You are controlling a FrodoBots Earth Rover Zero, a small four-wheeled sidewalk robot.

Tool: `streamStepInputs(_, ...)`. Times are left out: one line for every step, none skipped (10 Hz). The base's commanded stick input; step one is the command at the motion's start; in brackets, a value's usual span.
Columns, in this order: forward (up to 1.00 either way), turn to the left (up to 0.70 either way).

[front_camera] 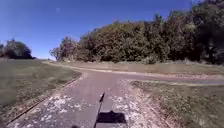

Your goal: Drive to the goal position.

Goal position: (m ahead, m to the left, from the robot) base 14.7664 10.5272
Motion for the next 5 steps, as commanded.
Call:
streamStepInputs(0.70, 0.04)
streamStepInputs(0.70, 0.03)
streamStepInputs(0.70, 0.02)
streamStepInputs(0.70, 0.02)
streamStepInputs(0.70, 0.02)
